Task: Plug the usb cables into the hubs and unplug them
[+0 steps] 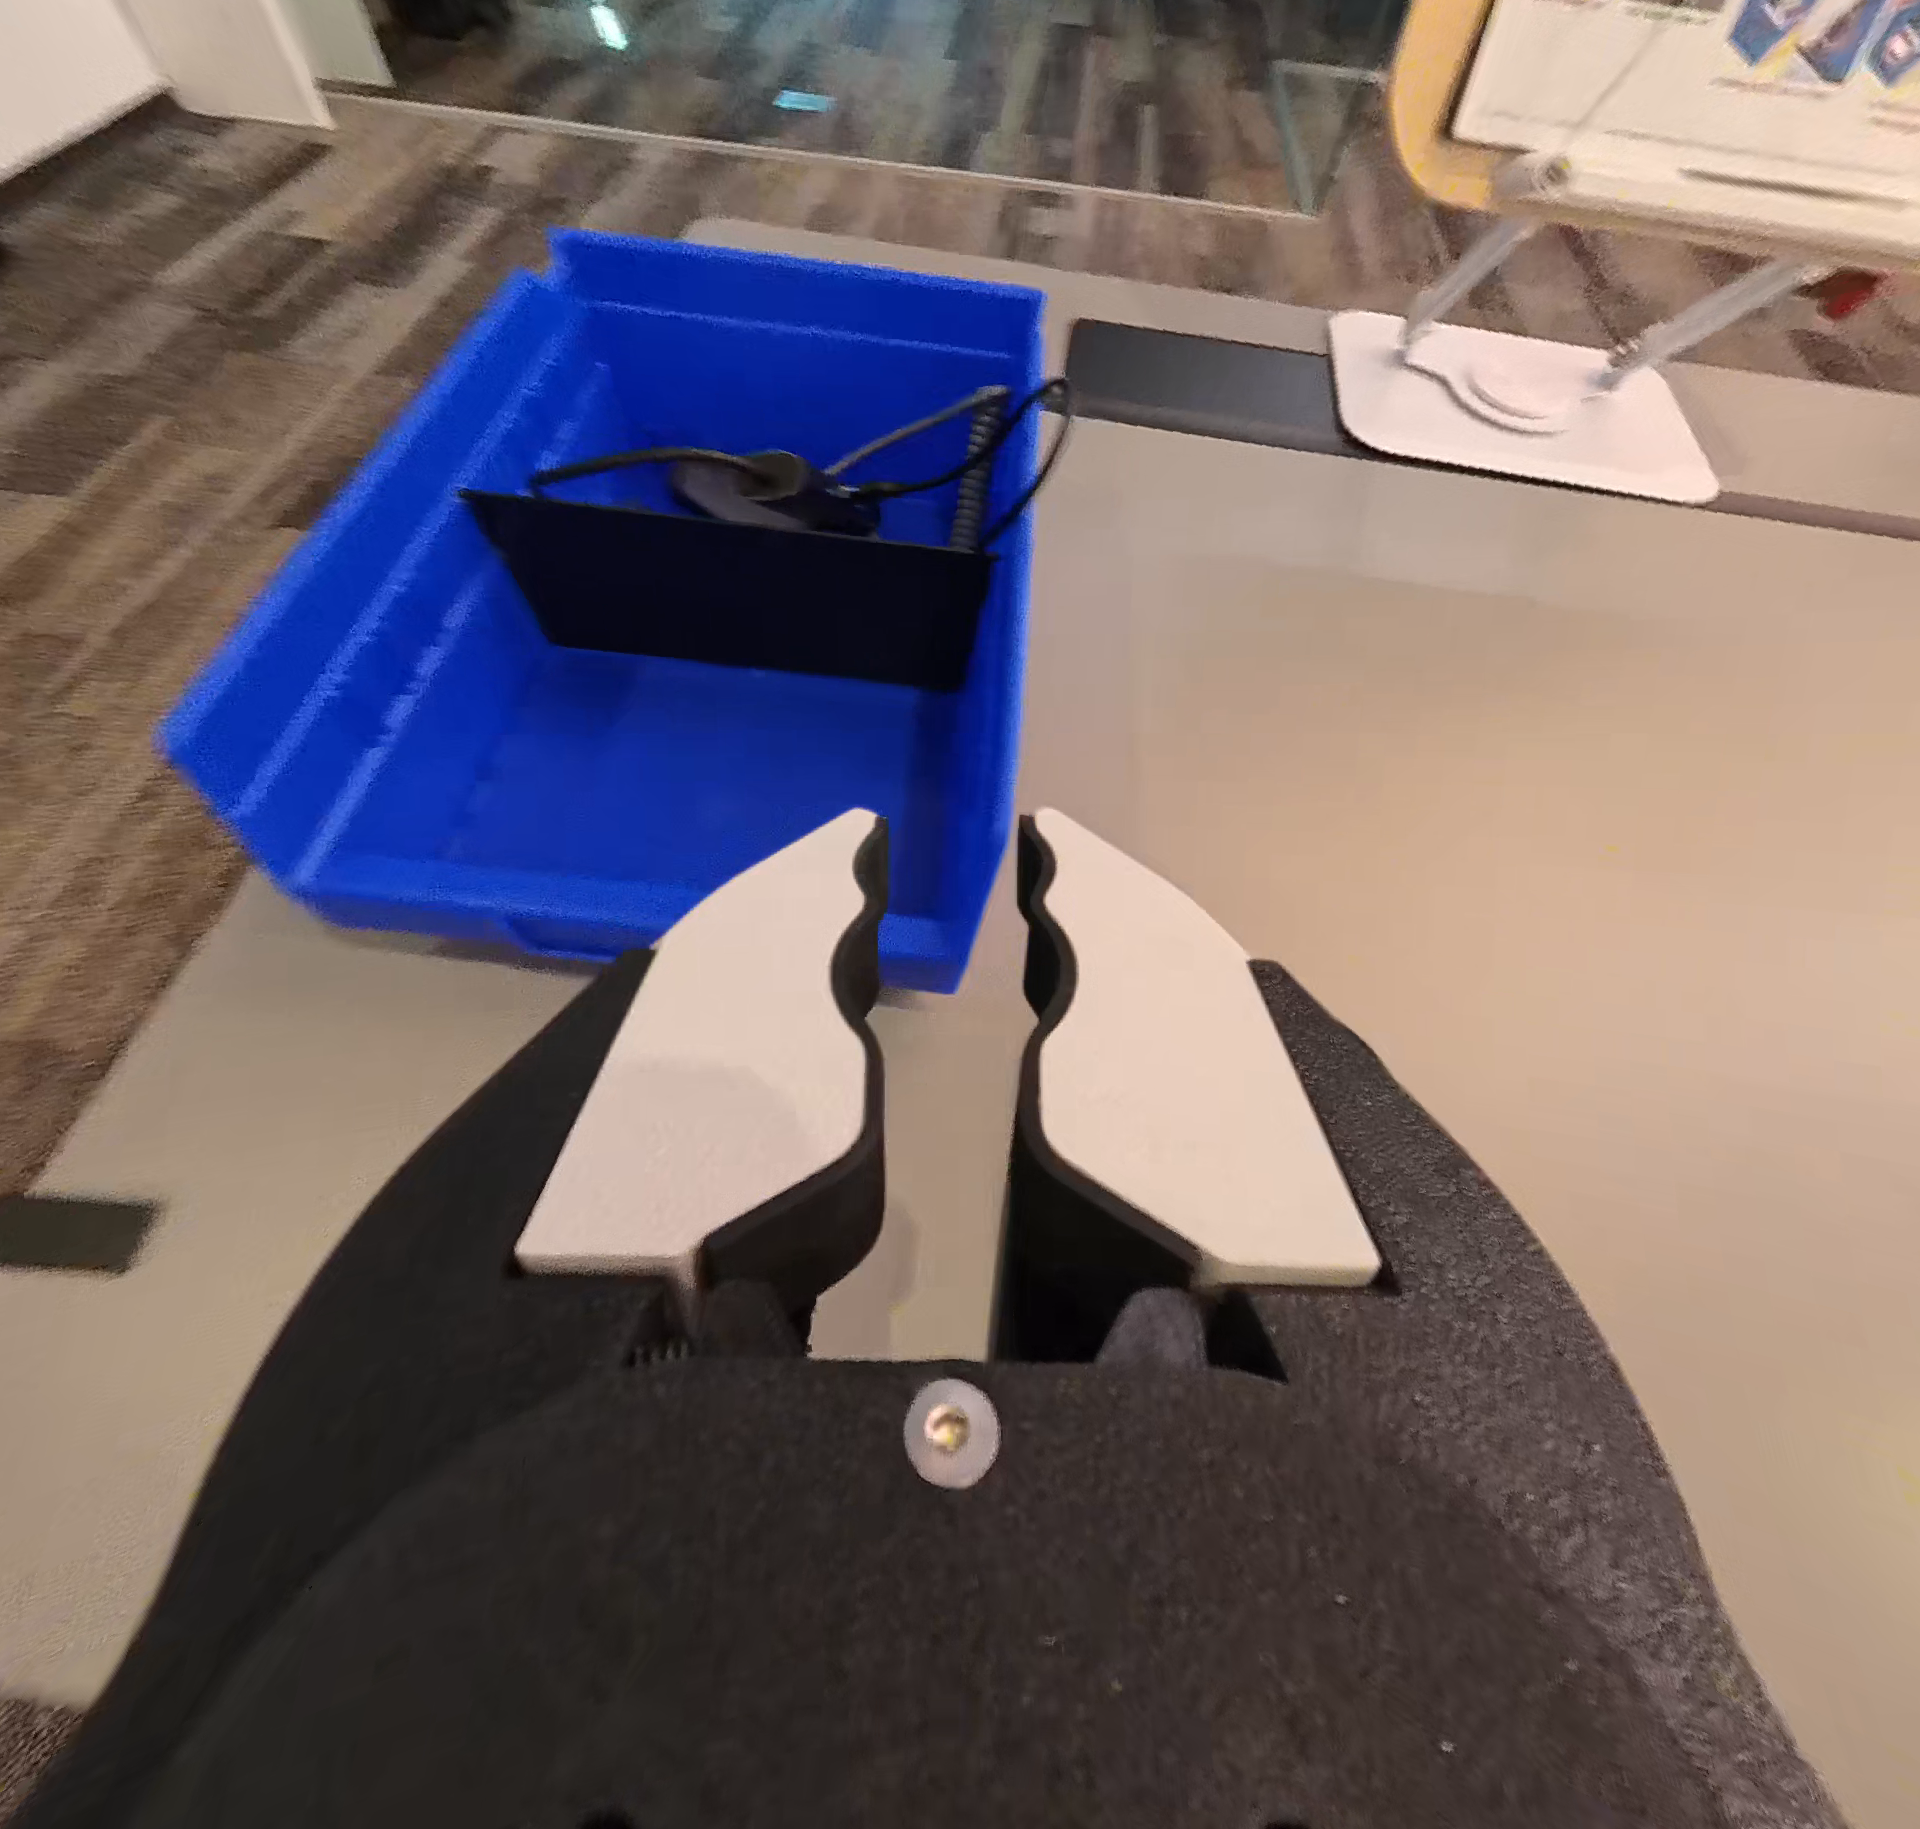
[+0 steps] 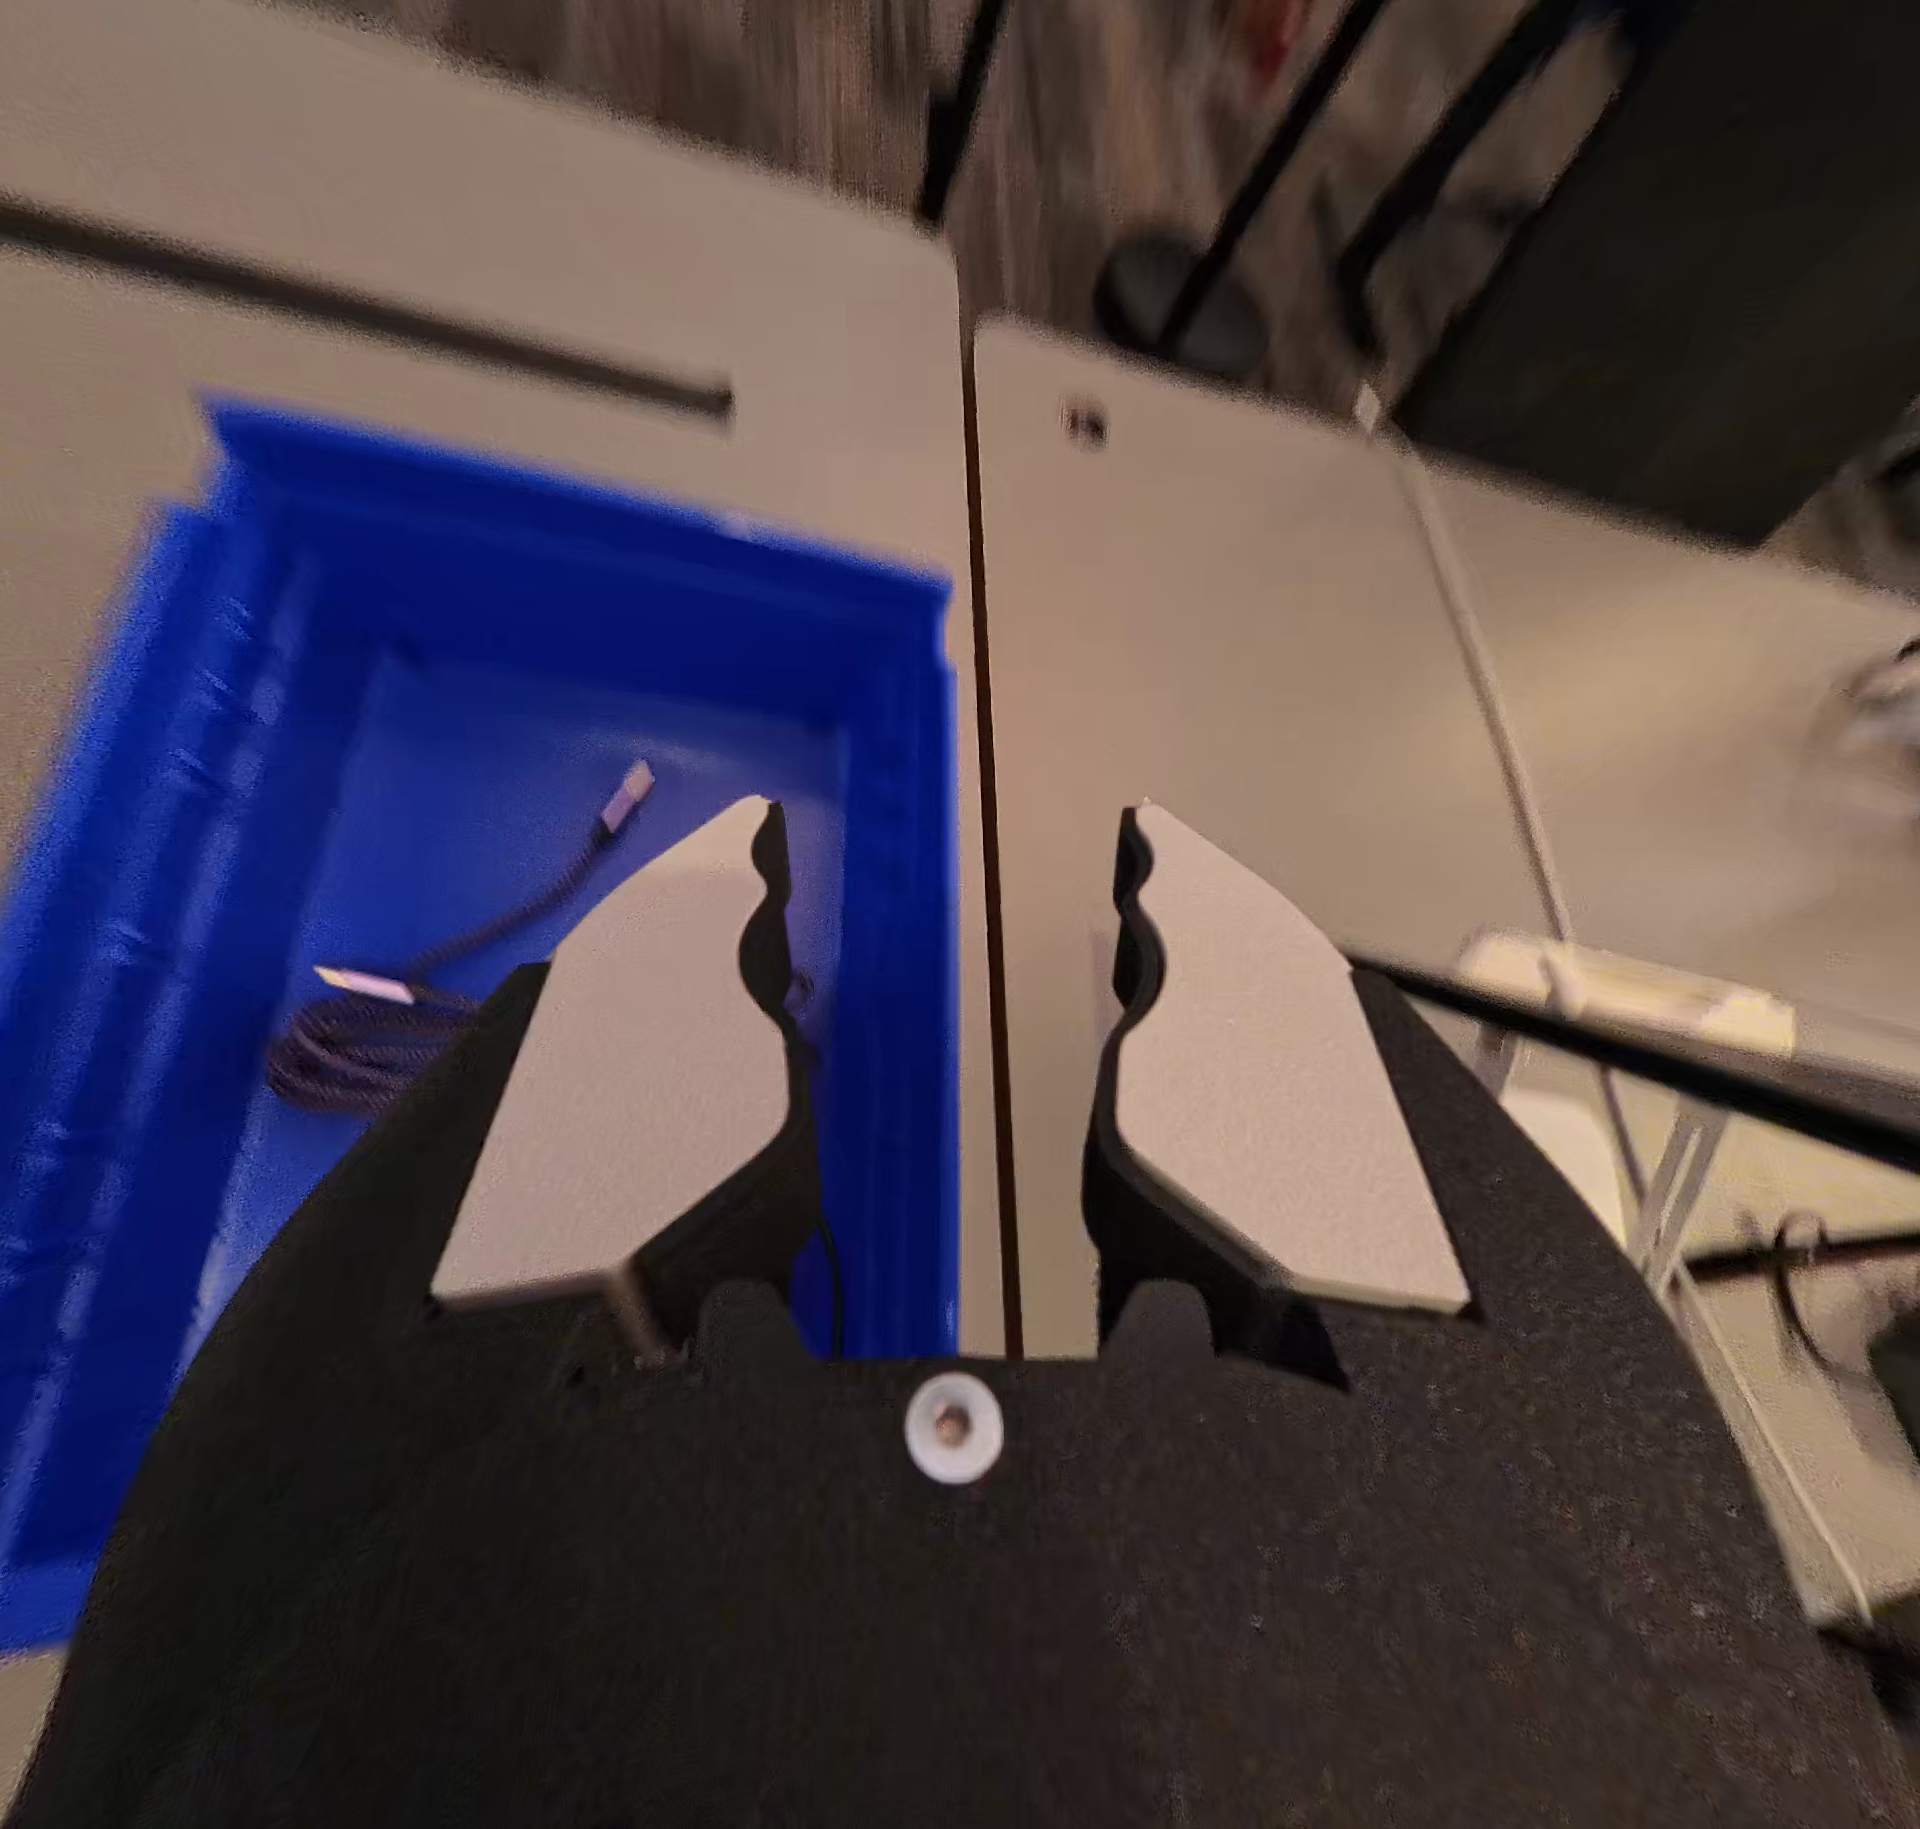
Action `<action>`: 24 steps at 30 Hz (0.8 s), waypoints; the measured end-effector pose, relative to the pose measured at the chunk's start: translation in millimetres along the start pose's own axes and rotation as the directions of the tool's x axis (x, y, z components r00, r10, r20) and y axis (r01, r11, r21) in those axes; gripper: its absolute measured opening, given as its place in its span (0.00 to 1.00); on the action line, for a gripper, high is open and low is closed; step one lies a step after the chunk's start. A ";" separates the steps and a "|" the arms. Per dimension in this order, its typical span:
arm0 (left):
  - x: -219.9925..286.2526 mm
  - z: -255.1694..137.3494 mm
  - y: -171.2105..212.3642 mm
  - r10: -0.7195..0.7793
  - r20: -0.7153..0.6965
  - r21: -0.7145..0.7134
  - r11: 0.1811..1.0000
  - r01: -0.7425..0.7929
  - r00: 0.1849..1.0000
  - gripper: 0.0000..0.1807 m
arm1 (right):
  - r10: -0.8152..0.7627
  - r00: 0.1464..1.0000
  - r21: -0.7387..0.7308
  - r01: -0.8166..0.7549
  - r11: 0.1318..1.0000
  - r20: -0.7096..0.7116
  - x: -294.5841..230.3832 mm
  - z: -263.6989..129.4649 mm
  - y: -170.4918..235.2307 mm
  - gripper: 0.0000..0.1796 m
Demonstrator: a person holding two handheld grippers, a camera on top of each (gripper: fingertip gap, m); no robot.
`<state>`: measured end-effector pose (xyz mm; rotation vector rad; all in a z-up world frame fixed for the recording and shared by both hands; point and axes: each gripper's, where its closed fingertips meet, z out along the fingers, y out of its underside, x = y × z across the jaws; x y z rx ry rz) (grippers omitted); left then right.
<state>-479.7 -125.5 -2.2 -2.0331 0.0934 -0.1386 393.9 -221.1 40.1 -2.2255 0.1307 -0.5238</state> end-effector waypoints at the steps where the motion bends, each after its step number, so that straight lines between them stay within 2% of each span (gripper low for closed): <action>1: 3.2 11.2 5.4 0.014 -0.010 -0.021 1.000 -0.014 1.000 0.14 | -0.008 1.000 0.087 0.009 0.996 -0.009 -7.3 -11.0 -18.4 0.34; 4: 8.7 45.1 23.6 0.054 -0.016 -0.111 0.992 -0.055 0.998 0.21 | -0.022 0.999 0.251 0.012 0.968 0.038 -43.5 -39.5 -58.6 0.34; 9: 9.8 79.7 38.9 0.105 -0.001 -0.187 0.977 -0.104 0.994 0.22 | -0.002 0.958 0.331 -0.097 0.939 0.287 -110.2 -62.2 -83.9 0.39; 13: 1.5 94.2 46.7 0.112 0.011 -0.218 0.970 -0.107 0.994 0.17 | -0.007 0.926 0.320 -0.123 0.940 0.377 -141.8 -59.8 -81.1 0.37; 24: -9.4 99.9 48.6 0.070 -0.026 -0.203 0.976 -0.074 0.997 0.17 | 0.011 0.856 0.272 -0.176 0.946 0.516 -216.3 -50.6 -82.2 0.39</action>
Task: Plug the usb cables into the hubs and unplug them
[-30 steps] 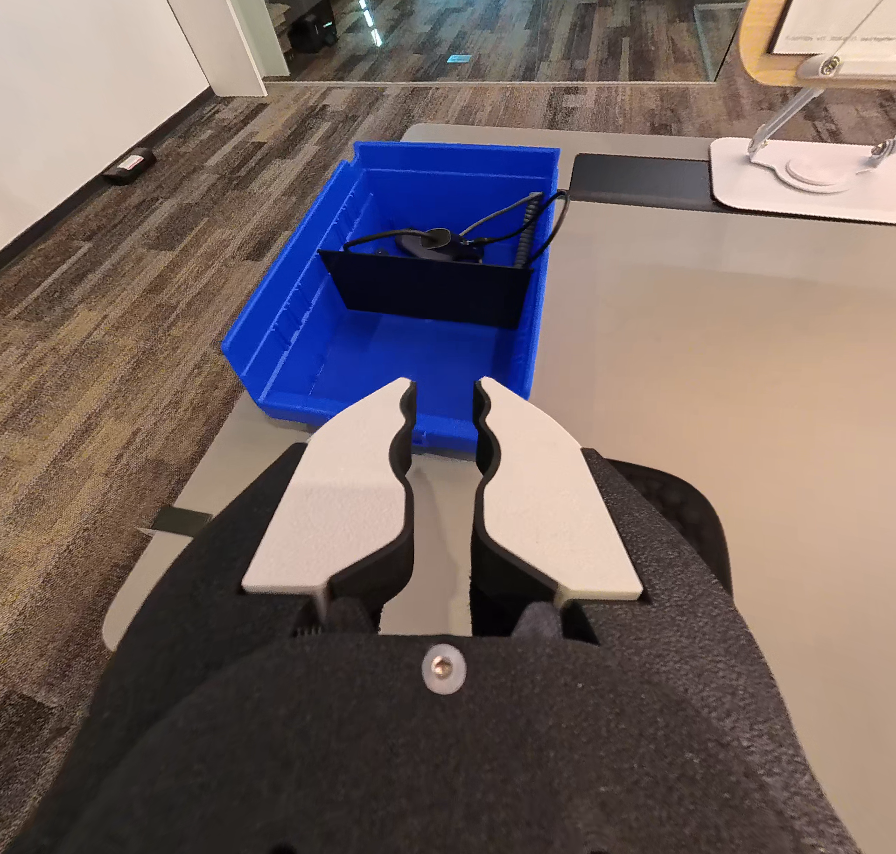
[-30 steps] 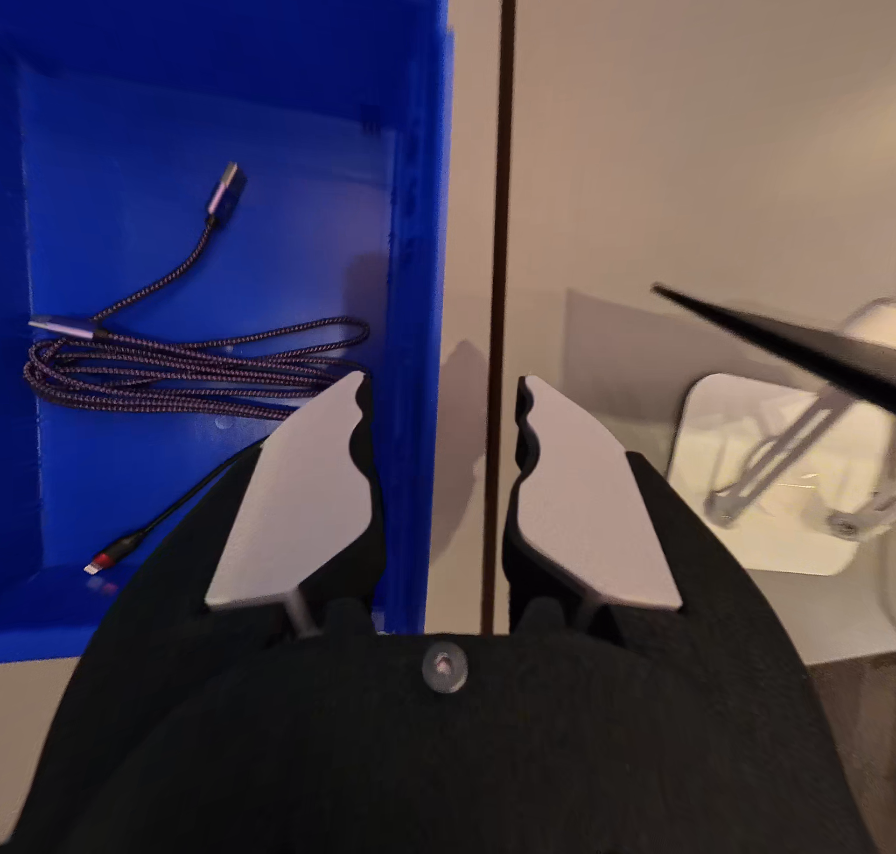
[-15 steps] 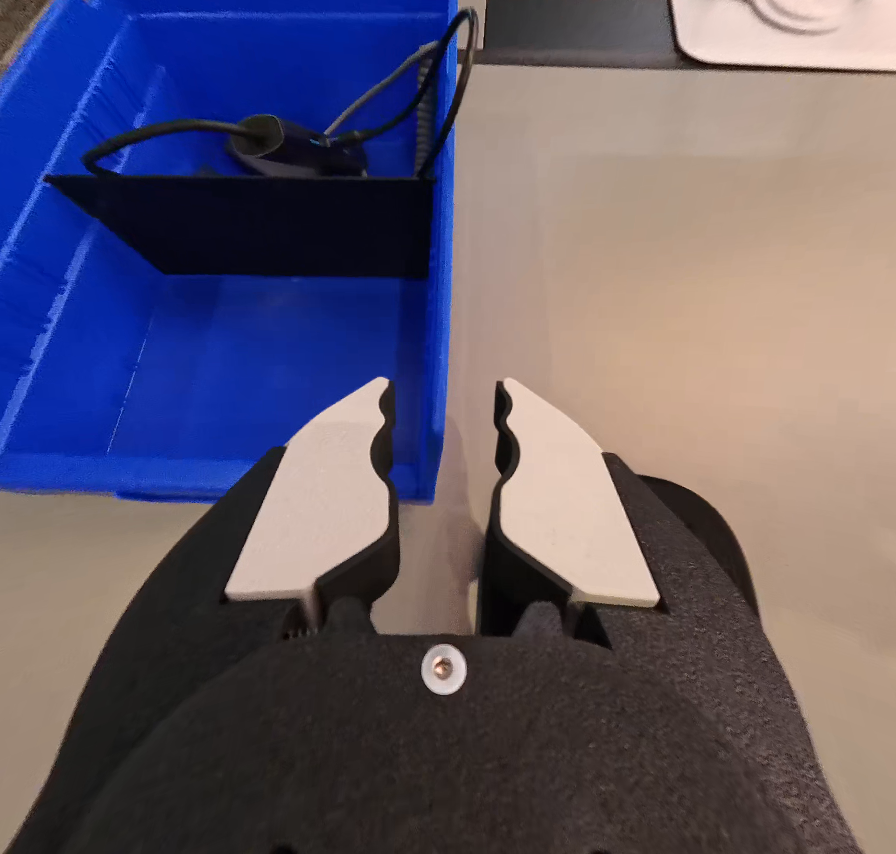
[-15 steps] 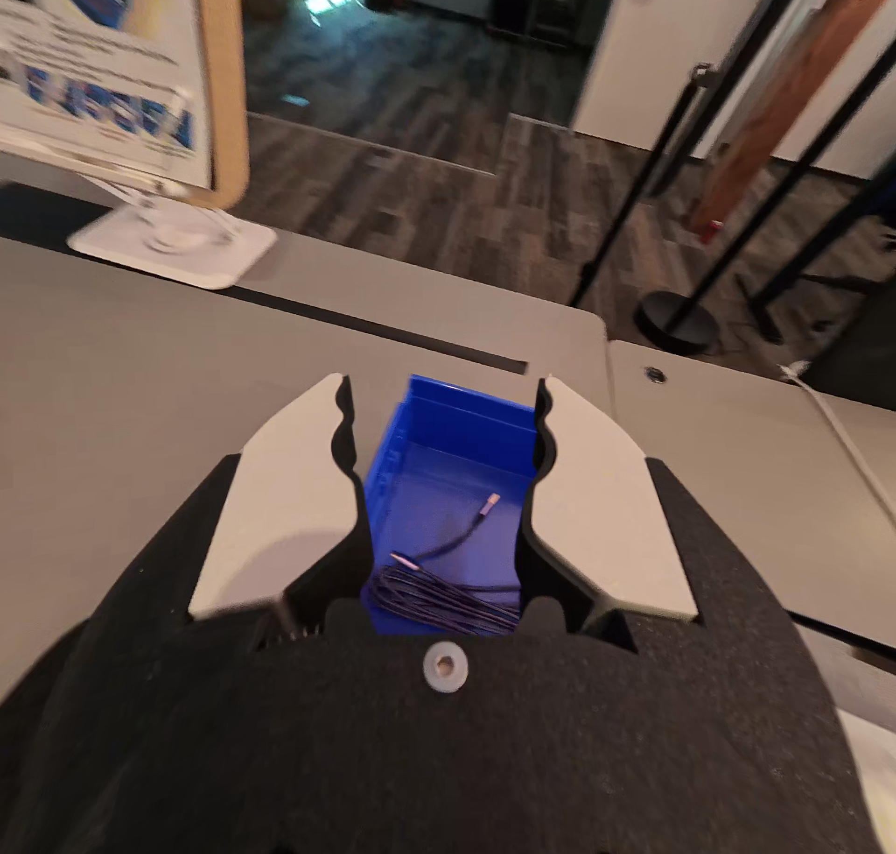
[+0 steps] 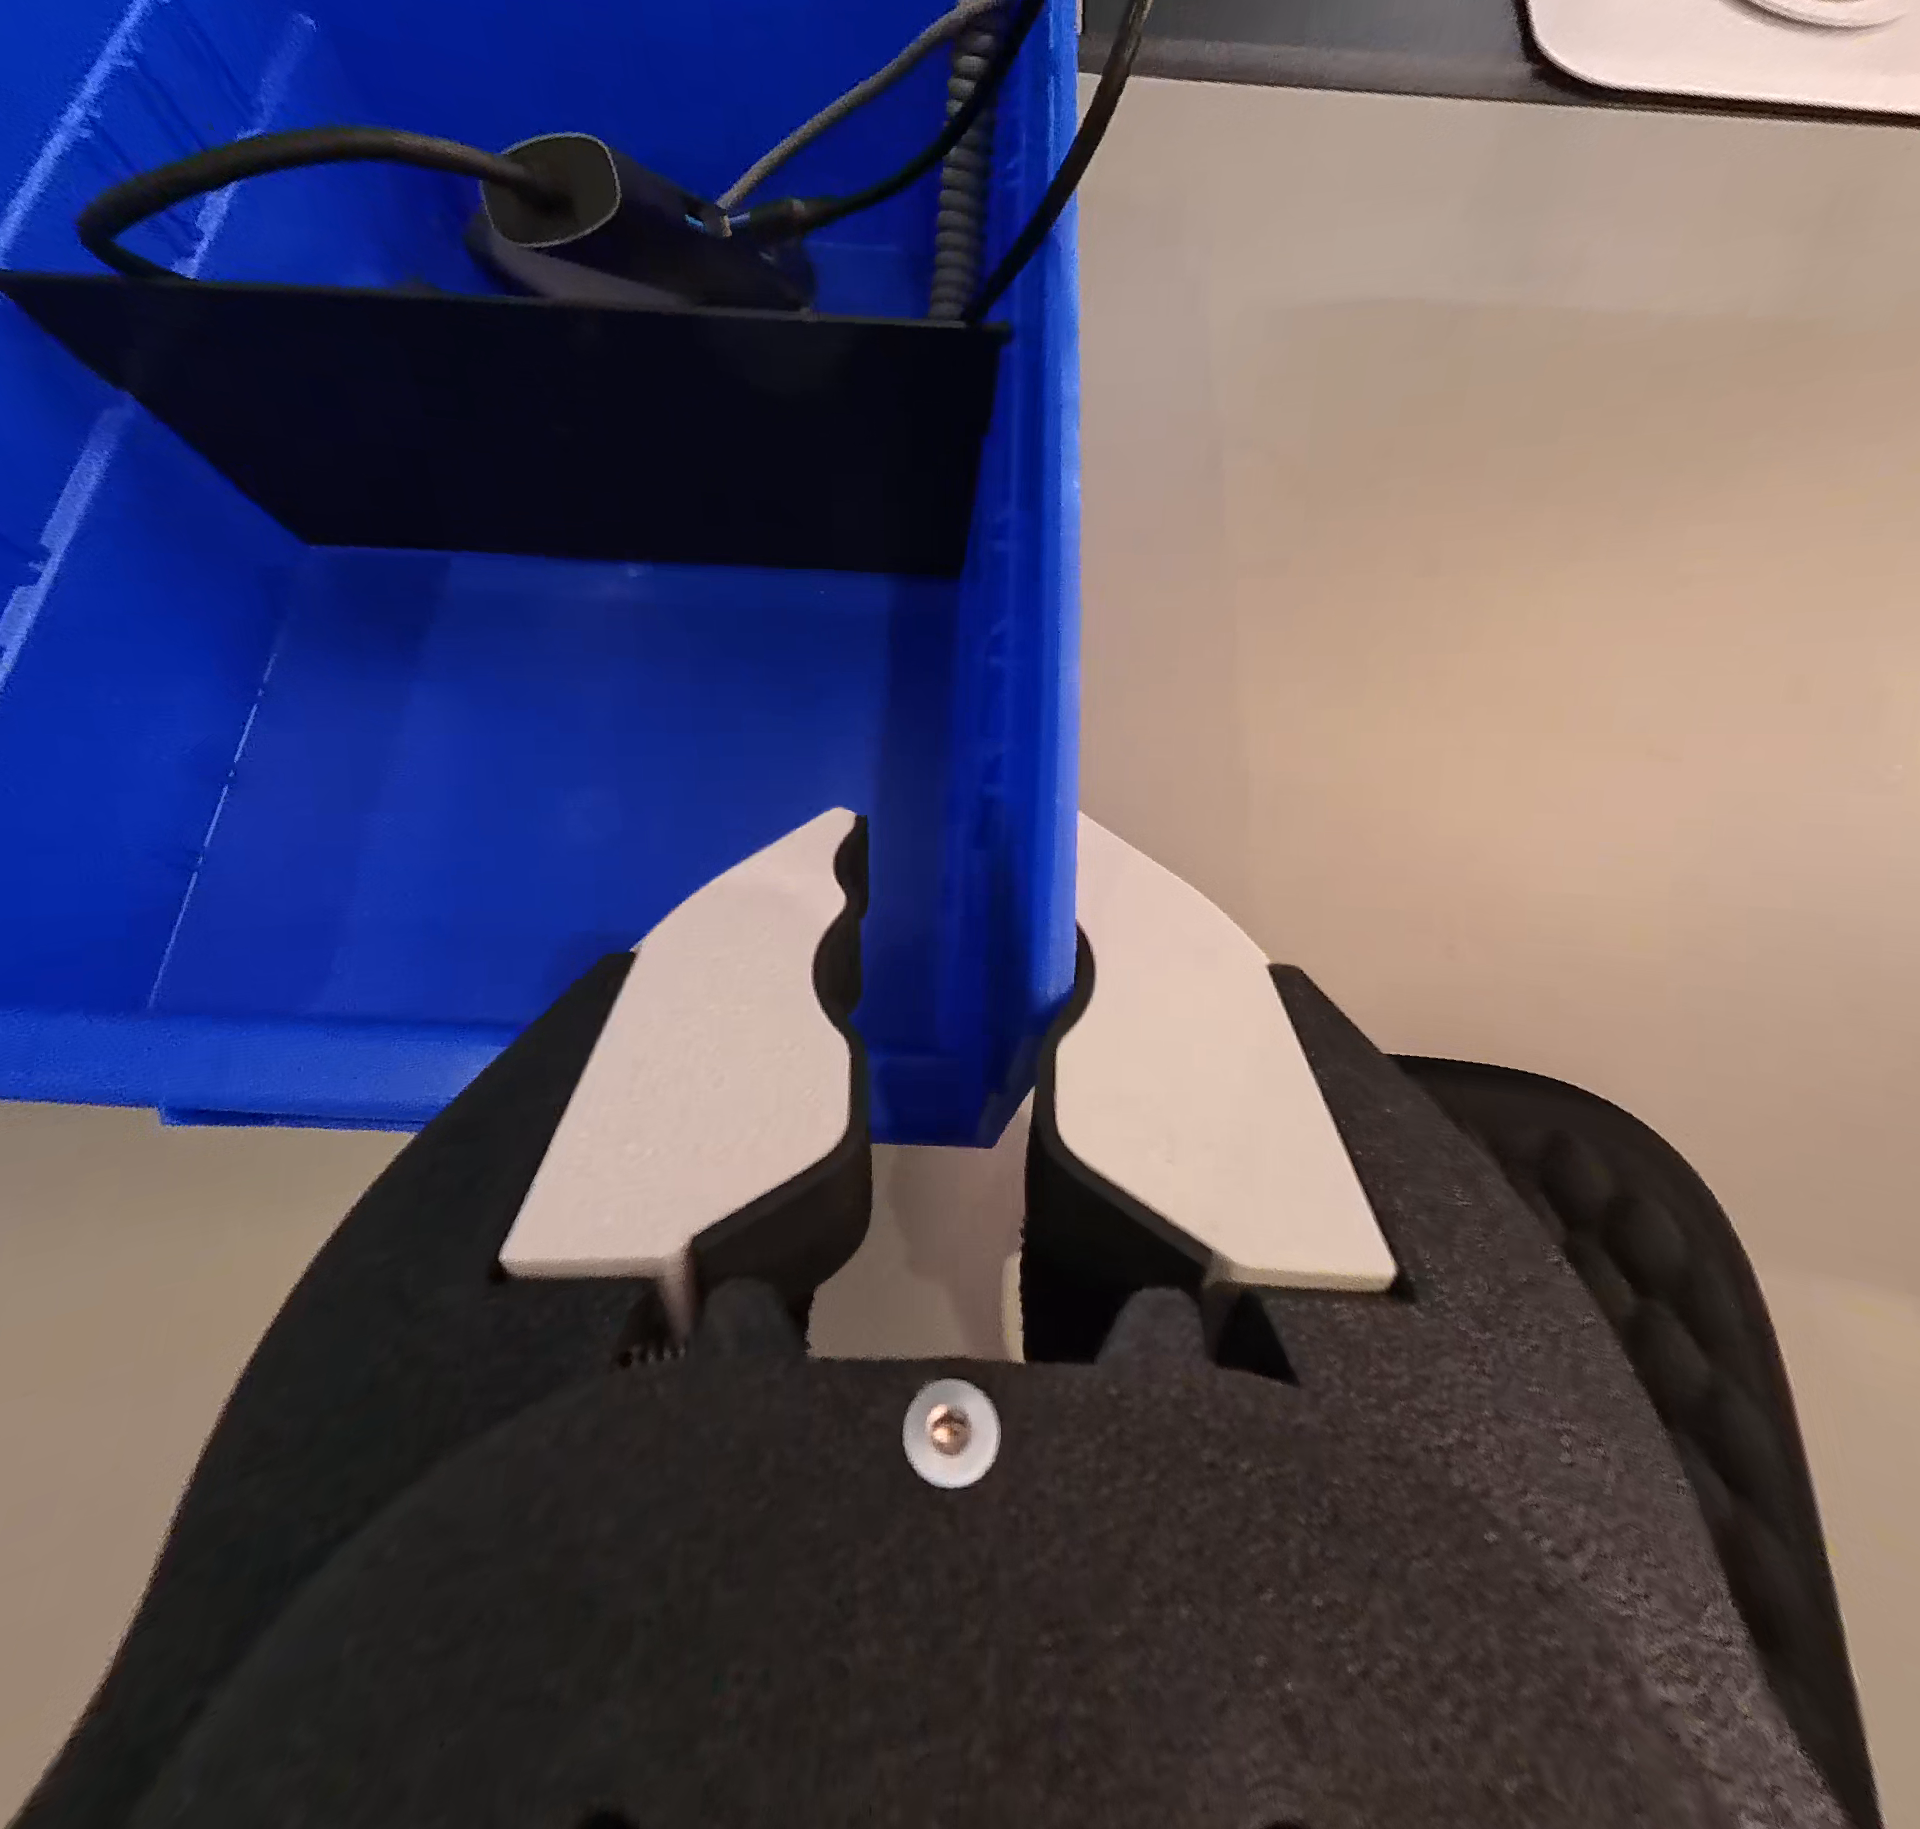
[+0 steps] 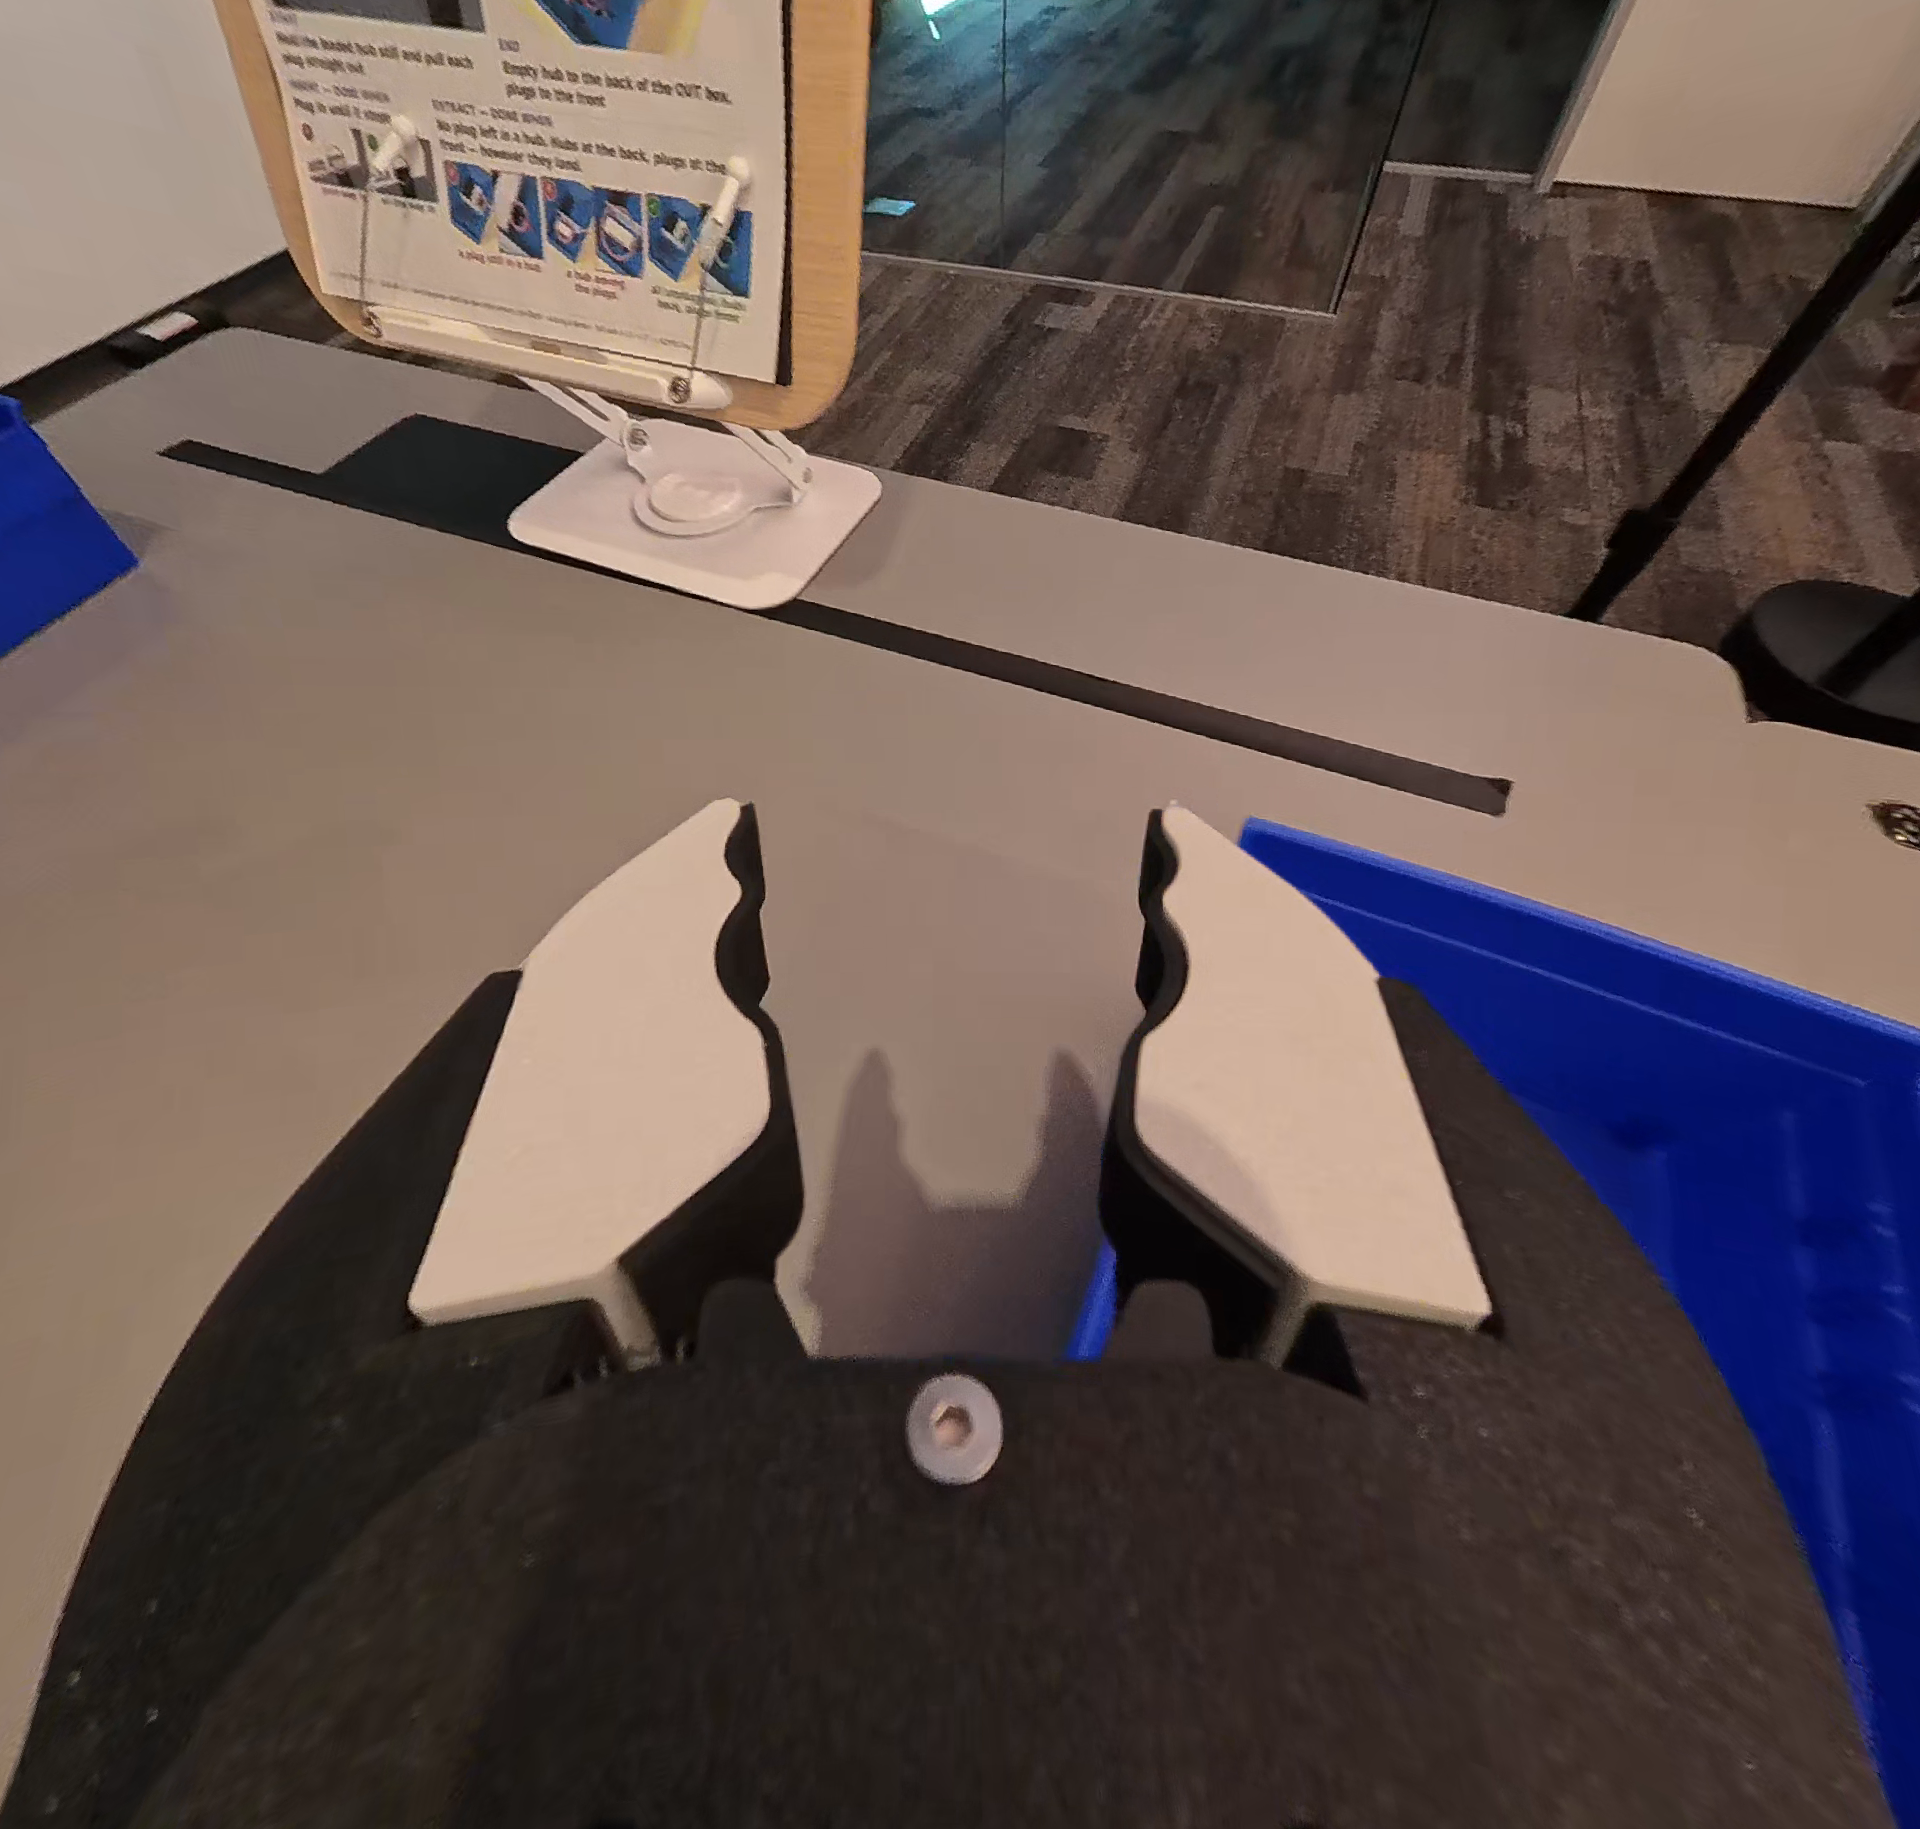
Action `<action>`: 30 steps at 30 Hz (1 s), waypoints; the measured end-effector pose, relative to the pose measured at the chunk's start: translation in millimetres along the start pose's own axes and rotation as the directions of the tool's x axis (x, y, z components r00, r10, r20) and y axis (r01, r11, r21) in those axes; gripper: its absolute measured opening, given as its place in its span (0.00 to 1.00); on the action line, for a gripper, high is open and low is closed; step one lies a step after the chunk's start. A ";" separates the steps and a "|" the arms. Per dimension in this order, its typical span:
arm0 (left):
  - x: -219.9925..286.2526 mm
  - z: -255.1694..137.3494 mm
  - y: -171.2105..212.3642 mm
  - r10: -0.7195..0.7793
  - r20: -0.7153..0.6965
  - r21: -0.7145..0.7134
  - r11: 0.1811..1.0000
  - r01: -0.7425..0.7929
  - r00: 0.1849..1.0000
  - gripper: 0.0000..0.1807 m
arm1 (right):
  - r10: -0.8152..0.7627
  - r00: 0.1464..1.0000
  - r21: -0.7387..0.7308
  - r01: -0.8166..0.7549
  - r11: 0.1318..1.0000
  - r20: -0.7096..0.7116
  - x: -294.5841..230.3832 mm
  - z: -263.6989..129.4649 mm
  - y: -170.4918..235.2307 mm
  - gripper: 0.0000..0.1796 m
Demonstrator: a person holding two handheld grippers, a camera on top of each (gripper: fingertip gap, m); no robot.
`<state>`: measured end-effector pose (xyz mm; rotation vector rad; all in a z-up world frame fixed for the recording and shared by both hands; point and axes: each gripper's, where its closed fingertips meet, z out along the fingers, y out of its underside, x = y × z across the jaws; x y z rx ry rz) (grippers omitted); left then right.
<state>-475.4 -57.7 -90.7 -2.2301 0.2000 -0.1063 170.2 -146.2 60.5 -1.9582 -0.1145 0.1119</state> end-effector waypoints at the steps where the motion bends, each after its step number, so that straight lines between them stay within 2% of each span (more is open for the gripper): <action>1: 0.9 -2.1 -0.6 -0.001 -0.008 0.004 1.000 0.001 1.000 0.17 | 0.006 1.000 0.011 -0.006 1.000 0.010 -5.0 2.7 -1.4 0.38; 8: -3.4 -43.7 -22.7 -0.011 -0.071 0.152 0.988 0.022 0.997 0.20 | -0.054 0.996 -0.007 0.055 0.998 0.078 -43.2 29.1 4.1 0.32; 16: -30.8 -86.6 -59.6 0.034 -0.102 0.299 0.954 -0.002 0.994 0.19 | 0.049 0.963 0.008 -0.053 0.999 0.264 -97.9 68.0 -0.4 0.28; 21: -58.2 -79.1 -72.3 0.233 0.000 0.208 0.951 -0.228 0.973 0.20 | -0.025 0.957 -0.024 0.033 0.999 0.291 -127.1 89.4 0.6 0.29; 24: -68.4 -71.4 -82.7 0.355 0.068 0.162 0.918 -0.361 0.932 0.20 | -0.070 0.949 -0.037 0.085 0.996 0.307 -146.4 101.0 1.0 0.30; 30: -72.6 -47.0 -94.5 0.488 0.112 0.097 0.861 -0.499 0.865 0.22 | -0.151 0.944 -0.116 0.192 0.975 0.294 -168.9 124.6 12.9 0.29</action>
